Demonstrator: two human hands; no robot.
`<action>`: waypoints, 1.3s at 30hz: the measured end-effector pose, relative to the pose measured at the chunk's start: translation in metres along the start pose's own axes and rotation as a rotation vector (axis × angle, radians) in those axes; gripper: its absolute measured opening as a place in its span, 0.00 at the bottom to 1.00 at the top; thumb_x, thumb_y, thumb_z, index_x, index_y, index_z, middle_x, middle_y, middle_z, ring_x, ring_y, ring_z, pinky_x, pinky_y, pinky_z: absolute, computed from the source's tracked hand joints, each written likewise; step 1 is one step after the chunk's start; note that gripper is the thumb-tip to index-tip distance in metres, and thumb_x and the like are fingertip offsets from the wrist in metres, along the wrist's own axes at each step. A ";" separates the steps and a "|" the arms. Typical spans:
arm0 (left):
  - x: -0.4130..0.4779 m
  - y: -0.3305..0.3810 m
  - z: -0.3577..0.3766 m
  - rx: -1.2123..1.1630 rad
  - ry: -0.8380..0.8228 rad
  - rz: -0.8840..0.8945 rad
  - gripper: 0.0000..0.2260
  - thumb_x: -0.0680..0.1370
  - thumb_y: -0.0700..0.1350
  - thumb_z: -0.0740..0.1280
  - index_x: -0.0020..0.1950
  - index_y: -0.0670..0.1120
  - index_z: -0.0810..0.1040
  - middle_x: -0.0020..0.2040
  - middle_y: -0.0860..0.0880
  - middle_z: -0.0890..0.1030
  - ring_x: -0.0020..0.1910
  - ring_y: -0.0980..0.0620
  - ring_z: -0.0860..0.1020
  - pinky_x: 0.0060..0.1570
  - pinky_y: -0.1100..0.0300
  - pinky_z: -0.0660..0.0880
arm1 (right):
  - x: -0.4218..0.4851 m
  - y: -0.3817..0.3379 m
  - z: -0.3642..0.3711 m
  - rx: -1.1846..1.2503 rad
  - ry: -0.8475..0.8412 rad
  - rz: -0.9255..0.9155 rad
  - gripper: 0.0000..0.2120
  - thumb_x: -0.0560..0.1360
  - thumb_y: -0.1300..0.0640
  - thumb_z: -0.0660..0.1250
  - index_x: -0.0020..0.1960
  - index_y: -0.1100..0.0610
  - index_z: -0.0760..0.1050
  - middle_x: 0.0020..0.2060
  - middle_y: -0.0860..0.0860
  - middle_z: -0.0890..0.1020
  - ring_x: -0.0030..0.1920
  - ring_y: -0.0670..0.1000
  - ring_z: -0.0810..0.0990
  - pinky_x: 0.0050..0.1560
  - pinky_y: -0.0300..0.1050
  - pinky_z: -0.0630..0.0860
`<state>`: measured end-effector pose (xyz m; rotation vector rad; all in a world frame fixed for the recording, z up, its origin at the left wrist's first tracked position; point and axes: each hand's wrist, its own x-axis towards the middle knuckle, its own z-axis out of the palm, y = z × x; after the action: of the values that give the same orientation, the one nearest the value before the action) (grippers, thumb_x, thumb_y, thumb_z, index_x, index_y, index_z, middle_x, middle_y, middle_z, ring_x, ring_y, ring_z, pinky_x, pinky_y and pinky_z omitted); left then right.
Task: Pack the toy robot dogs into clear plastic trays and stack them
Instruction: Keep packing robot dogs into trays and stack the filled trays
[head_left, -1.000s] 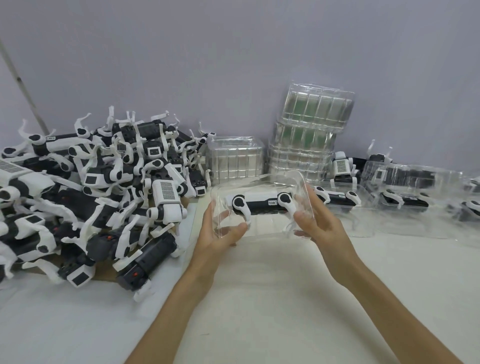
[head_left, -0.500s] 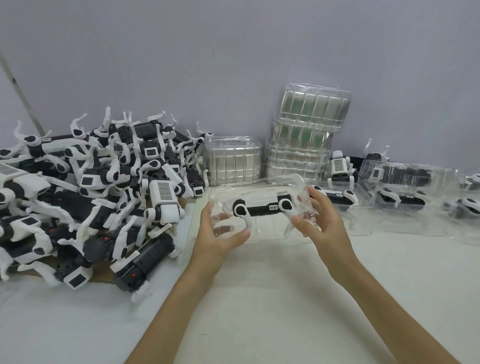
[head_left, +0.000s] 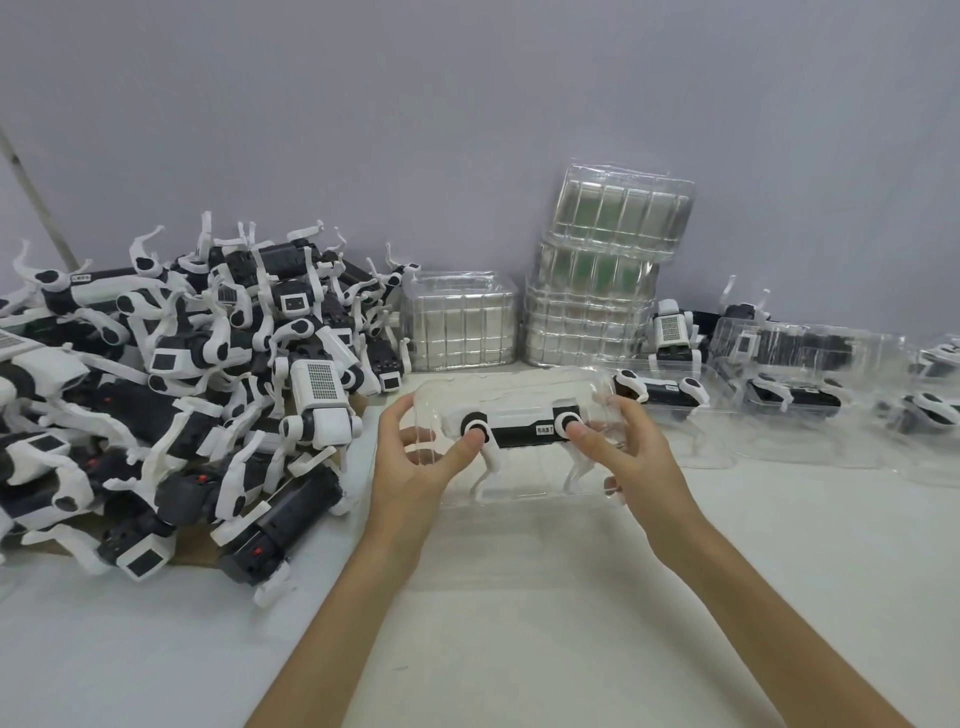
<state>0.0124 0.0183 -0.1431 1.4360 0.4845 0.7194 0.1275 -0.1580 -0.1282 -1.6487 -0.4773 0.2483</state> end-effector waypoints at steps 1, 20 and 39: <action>0.000 0.000 0.001 0.002 0.007 -0.003 0.38 0.60 0.59 0.77 0.68 0.58 0.69 0.57 0.48 0.75 0.48 0.52 0.77 0.48 0.56 0.74 | 0.000 0.000 0.001 -0.013 0.003 0.019 0.38 0.63 0.35 0.73 0.69 0.45 0.70 0.56 0.48 0.81 0.46 0.44 0.79 0.39 0.40 0.70; 0.001 -0.009 0.000 0.003 -0.043 -0.073 0.23 0.79 0.40 0.67 0.74 0.51 0.71 0.72 0.49 0.72 0.68 0.59 0.70 0.66 0.61 0.64 | -0.017 -0.002 0.009 -1.022 -0.390 -0.559 0.40 0.70 0.35 0.68 0.77 0.33 0.54 0.78 0.35 0.55 0.78 0.38 0.50 0.74 0.43 0.46; 0.007 -0.014 -0.001 -0.131 0.106 -0.038 0.21 0.85 0.52 0.56 0.79 0.57 0.61 0.76 0.57 0.66 0.75 0.58 0.64 0.78 0.50 0.56 | 0.072 0.004 0.053 -1.086 -0.128 -0.559 0.18 0.81 0.58 0.63 0.69 0.46 0.75 0.60 0.45 0.82 0.62 0.52 0.76 0.61 0.50 0.64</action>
<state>0.0185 0.0240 -0.1560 1.2677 0.5354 0.7855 0.1692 -0.0794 -0.1311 -2.4377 -1.2924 -0.4077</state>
